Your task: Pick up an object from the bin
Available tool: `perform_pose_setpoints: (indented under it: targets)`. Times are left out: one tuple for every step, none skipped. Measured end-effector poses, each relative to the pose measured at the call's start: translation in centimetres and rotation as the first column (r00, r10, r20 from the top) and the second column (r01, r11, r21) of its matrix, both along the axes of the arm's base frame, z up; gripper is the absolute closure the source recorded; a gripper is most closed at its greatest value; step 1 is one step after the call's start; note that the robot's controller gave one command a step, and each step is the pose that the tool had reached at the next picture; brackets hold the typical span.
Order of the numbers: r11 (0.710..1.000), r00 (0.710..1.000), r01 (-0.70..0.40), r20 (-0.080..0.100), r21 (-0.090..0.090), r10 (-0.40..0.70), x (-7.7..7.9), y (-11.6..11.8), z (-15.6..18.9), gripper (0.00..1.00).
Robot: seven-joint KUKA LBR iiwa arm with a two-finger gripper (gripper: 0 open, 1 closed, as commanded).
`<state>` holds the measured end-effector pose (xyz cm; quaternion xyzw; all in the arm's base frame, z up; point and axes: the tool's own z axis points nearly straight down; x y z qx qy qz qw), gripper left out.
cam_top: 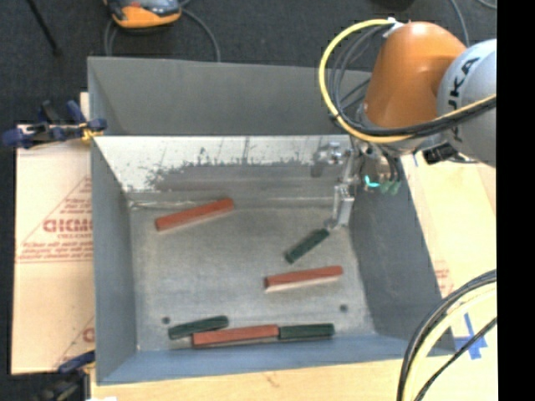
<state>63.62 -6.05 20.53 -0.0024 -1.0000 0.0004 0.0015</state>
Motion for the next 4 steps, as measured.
perform_pose_setpoints:
  targets:
    - [1.000,1.000,0.000,0.004,0.000,0.000,0.0,0.0,0.3,0.00]
    - [0.999,0.999,0.035,0.009,0.001,-0.035,0.4,1.5,1.3,0.00]
    - [1.000,1.000,-0.003,0.016,-0.001,0.003,-2.7,1.0,-2.3,0.00]
    - [0.999,0.999,-0.043,0.010,-0.002,0.043,-5.1,-2.4,-9.4,0.00]
